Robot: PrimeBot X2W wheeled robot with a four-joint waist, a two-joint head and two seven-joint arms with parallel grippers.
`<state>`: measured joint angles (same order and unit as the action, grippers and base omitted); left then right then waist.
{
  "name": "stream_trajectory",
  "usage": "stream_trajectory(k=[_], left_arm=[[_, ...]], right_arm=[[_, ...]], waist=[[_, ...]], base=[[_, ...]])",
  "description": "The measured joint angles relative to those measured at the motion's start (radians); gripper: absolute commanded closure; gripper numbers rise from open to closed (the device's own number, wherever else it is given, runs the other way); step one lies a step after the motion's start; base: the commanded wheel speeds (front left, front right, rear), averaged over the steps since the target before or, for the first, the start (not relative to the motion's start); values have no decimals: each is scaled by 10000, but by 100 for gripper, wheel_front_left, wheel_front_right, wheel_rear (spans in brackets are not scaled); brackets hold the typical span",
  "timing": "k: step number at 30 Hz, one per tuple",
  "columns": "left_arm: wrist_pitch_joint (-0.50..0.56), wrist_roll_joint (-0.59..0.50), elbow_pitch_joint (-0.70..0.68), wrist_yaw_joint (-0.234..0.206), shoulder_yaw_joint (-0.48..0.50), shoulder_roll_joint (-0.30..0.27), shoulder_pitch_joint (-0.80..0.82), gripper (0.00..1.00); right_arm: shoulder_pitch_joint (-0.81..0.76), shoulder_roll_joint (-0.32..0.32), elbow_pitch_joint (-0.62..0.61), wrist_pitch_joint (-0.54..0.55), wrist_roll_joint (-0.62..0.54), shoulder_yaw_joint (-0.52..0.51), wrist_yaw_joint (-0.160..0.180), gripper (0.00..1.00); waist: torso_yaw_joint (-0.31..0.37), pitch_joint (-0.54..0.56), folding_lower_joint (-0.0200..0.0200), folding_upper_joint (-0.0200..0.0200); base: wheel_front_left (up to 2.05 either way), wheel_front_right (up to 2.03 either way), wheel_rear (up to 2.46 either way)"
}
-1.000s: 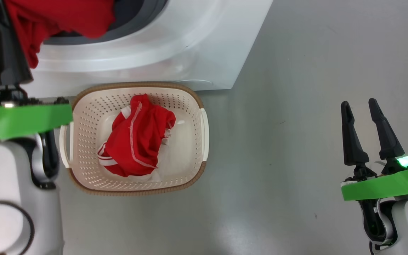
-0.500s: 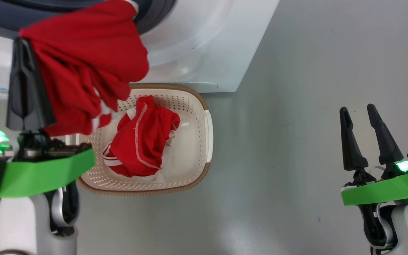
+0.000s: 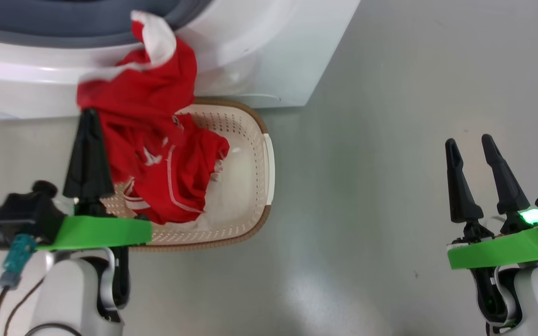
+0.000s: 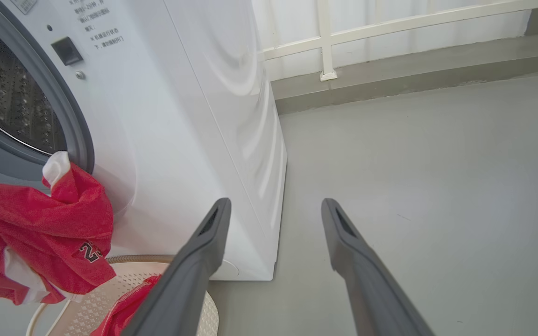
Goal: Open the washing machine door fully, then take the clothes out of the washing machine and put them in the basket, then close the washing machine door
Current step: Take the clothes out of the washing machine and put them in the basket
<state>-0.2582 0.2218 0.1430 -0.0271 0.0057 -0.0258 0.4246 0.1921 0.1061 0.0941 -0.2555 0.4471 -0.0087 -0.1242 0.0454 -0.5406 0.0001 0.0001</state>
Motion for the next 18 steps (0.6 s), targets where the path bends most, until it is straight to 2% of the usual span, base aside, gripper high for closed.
stream_trajectory(k=[6, 18], left_arm=[[2, -23, 1333, 29, -52, -2, 123, 100], [4, -485, 4180, 539, -75, 2, 1533, 100]], right_arm=[[302, -86, -58, 0, 2, -15, 0, 0], [783, -153, -209, 0, 0, -58, 0, 0]], waist=[[110, -445, 0, 0], [251, -1365, -1, 0]], base=[[0, 0, 0], [0, 0, 0]])
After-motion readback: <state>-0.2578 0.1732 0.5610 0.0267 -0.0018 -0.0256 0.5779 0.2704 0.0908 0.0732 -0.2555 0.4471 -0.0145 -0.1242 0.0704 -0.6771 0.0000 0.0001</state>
